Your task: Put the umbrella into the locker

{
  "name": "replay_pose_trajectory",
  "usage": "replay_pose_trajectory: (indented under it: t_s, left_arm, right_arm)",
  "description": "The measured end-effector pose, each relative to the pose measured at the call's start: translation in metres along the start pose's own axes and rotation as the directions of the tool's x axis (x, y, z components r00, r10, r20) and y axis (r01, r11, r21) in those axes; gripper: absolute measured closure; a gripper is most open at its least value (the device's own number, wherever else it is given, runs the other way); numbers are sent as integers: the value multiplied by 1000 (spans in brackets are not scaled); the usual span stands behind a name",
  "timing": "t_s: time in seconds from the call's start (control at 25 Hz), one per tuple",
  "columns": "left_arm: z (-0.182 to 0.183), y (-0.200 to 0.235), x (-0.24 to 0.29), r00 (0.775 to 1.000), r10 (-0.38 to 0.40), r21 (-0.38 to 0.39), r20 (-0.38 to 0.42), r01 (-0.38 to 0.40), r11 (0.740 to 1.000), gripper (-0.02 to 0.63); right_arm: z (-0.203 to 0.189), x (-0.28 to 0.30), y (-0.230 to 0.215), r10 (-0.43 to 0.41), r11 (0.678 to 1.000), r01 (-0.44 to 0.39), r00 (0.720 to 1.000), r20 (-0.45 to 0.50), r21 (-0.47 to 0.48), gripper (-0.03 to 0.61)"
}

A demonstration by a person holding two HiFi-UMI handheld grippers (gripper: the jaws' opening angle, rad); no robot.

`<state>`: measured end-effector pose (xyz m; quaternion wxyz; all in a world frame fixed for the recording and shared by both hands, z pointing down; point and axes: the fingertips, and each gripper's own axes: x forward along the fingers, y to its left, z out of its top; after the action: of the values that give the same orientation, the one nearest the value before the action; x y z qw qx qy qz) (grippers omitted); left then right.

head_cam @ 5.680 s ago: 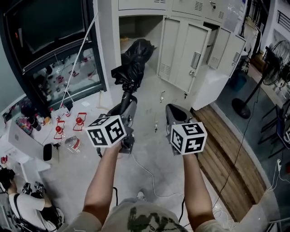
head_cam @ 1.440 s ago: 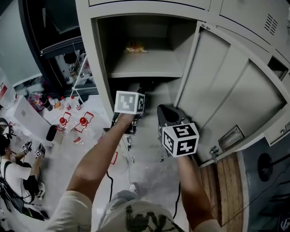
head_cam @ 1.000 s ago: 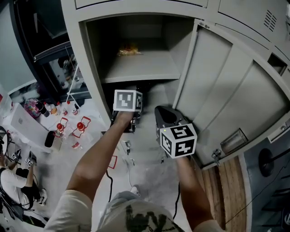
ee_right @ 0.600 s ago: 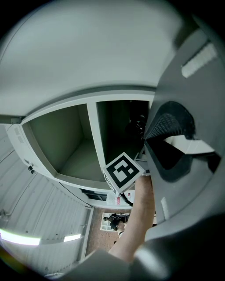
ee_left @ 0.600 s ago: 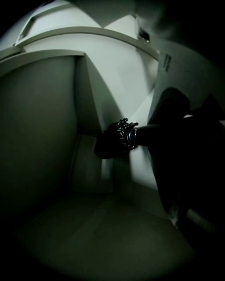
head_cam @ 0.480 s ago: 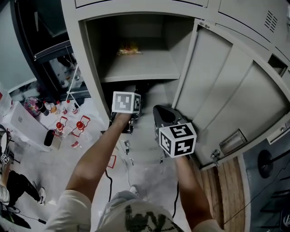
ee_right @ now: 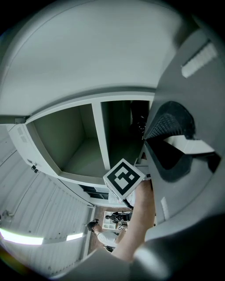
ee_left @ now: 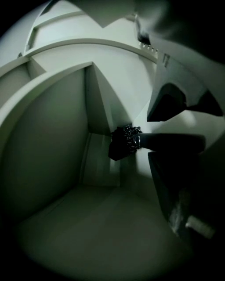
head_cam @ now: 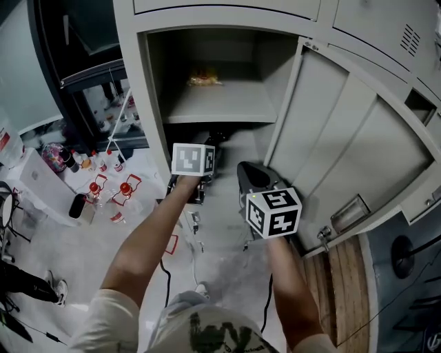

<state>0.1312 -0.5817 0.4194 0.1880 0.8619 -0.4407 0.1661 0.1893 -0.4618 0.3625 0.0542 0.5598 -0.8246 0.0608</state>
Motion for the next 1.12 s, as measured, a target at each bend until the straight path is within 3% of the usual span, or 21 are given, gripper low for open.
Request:
replay_pose_trajectory:
  t_s: [0.56, 0.92, 1.08, 1.12]
  left_arm:
    - [-1, -26, -74, 996, 3, 72, 87, -10, 997, 377]
    - [-13, -29, -144, 986, 49, 143, 161, -72, 987, 377]
    - [-25, -22, -177, 979, 76, 136, 191, -103, 985, 383]
    - [-27, -21, -186, 975, 83, 127, 204, -111, 986, 412]
  right_arm:
    - [12, -35, 19, 36, 999, -36, 999, 8, -10, 580]
    - [19, -64, 40, 61, 998, -61, 998, 23, -27, 580]
    - [22, -76, 45, 65, 997, -64, 998, 26, -37, 580]
    - [23, -79, 45, 63, 997, -62, 998, 28, -40, 580]
